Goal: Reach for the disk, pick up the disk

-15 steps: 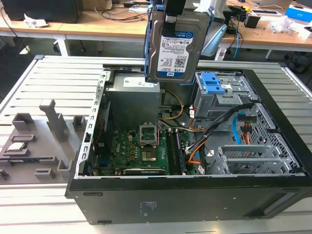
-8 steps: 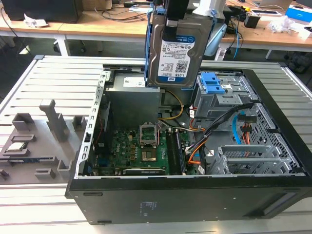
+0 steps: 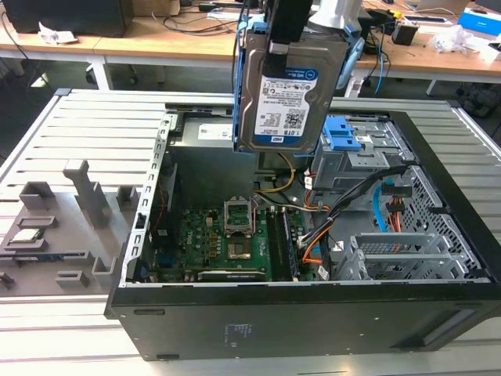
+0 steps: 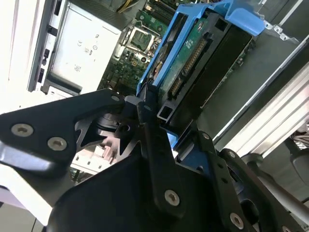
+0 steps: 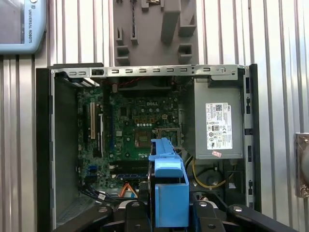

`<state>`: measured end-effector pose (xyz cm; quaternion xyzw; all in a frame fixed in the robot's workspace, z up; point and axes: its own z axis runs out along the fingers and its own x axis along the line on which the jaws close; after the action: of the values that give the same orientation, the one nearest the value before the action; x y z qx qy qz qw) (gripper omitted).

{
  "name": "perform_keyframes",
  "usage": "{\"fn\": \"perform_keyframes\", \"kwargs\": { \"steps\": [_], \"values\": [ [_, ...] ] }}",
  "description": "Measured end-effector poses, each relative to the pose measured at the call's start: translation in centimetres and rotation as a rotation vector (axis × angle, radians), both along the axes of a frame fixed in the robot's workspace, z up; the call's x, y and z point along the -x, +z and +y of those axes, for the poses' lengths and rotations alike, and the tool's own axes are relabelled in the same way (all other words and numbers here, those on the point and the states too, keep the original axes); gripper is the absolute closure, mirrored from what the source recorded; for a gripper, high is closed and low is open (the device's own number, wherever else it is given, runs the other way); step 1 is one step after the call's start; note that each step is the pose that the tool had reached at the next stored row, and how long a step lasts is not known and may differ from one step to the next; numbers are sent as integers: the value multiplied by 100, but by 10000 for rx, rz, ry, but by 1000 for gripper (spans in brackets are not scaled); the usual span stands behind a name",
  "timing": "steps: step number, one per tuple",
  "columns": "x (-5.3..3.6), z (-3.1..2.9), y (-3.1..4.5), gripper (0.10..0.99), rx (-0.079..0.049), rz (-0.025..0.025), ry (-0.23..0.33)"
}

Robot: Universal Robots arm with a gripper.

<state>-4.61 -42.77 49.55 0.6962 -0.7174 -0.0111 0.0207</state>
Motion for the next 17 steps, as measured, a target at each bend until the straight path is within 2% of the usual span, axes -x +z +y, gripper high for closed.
{"fn": "perform_keyframes", "kwargs": {
  "steps": [9, 13, 17],
  "values": [
    [0, -200, 0, 718, 1, 0, 0],
    [0, -332, 0, 718, 1, 0, 0],
    [0, -401, 0, 718, 0, 0, -1]
  ]
}}
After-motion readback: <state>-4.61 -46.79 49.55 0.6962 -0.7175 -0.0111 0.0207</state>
